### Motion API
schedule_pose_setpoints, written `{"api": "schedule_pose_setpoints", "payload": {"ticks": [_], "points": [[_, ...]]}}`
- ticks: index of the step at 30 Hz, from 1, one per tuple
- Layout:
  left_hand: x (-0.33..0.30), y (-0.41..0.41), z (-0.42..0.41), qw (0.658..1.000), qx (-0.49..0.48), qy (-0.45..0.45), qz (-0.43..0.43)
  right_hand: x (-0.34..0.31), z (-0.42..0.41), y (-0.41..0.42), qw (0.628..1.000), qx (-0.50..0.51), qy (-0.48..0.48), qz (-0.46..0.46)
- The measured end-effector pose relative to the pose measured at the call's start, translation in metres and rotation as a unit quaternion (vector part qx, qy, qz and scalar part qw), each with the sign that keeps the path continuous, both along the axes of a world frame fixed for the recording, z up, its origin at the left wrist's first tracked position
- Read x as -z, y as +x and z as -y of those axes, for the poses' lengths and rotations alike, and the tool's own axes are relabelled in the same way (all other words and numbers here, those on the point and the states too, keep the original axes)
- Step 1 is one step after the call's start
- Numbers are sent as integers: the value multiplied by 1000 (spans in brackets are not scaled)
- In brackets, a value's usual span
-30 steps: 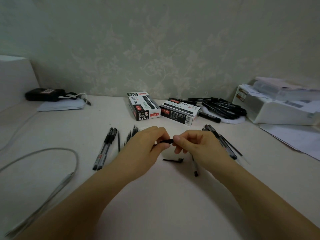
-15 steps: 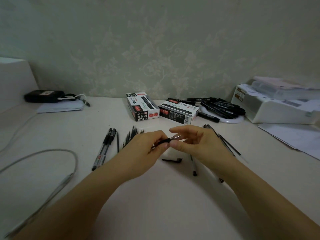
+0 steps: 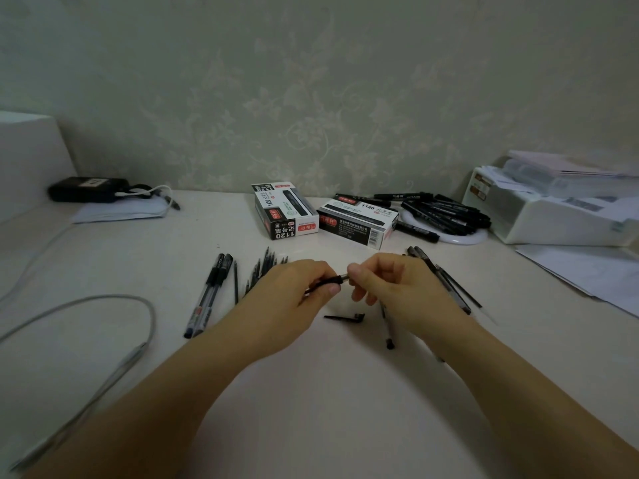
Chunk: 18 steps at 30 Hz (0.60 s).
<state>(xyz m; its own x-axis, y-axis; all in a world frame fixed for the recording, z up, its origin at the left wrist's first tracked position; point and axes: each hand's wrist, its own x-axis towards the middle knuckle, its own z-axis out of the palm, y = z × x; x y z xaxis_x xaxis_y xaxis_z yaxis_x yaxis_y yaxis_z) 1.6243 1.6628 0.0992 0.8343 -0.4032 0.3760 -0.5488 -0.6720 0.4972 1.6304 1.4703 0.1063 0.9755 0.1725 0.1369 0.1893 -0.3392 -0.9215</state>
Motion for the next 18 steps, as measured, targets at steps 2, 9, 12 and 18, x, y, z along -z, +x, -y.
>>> {"api": "schedule_pose_setpoints", "payload": {"ticks": [2, 9, 12, 18], "points": [[0, 1, -1, 1000, -2, -1, 1, -1, 2, 1, 1000, -16, 20, -8], [0, -2, 1, 1000, 2, -20, 3, 0, -1, 0, 1000, 1, 22, -20], [-1, -2, 2, 1000, 2, -21, -4, 0, 0, 1, 999, -3, 41, -31], [1, 0, 0, 998, -11, -50, -27, -2, 8, 6, 995, 39, 87, -22]]}}
